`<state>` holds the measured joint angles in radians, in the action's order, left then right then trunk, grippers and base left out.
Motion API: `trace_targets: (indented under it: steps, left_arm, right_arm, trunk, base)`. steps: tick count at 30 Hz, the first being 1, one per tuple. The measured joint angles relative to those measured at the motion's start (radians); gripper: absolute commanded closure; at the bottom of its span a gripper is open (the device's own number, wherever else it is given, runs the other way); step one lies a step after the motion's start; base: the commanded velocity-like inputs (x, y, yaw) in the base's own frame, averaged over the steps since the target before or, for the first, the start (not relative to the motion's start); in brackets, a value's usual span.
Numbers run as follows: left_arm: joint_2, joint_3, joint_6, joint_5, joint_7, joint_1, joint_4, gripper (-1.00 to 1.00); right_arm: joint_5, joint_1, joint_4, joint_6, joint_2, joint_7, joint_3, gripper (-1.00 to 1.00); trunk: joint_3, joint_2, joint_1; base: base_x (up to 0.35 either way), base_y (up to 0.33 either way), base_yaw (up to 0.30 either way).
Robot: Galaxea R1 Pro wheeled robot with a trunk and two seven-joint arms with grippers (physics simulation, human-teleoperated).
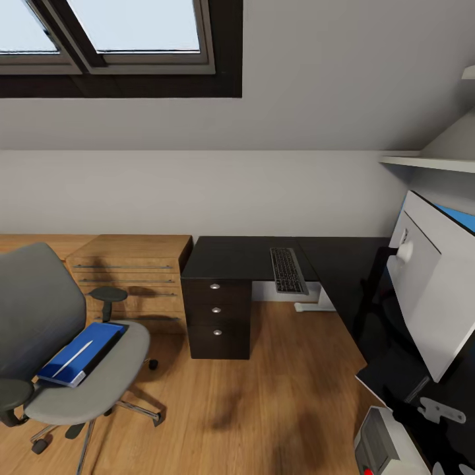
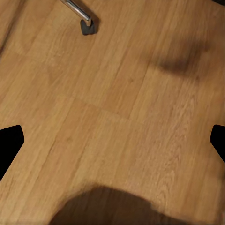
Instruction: In the bedroom, organize the workspace by keeping the computer under the desk, ensuring the monitor is on the desk, placing the keyboard on the desk next to the monitor, placing the mouse on the desk next to the keyboard, moving the folder from the swivel chair onto the desk next to the mouse, stacking the notebook on top of the folder with the pen on top of the notebook, and positioning the swivel chair next to the desk.
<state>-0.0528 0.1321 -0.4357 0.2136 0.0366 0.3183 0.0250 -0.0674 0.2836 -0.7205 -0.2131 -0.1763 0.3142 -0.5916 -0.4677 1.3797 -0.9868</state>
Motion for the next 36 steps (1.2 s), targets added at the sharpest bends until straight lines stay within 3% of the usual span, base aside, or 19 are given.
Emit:
trace_targets:
  steps: [12, 36]
  left_arm:
    - [0.0, 0.0, 0.0, 0.0, 0.0, 0.0, 0.0, -1.0]
    - [-0.001, 0.0, 0.001, 0.0, 0.001, 0.0, 0.0, -1.0]
  right_arm:
    - [0.001, 0.0, 0.0, -0.002, 0.0, 0.002, 0.0, -1.0]
    - [0.002, 0.0, 0.002, -0.005, 0.001, 0.003, 0.001, -1.0]
  trunk:
    - [0.0, 0.0, 0.0]
    - [0.0, 0.0, 0.0]
  base:
    - [-0.025, 0.0, 0.0]
    - [-0.131, 0.0, 0.0]
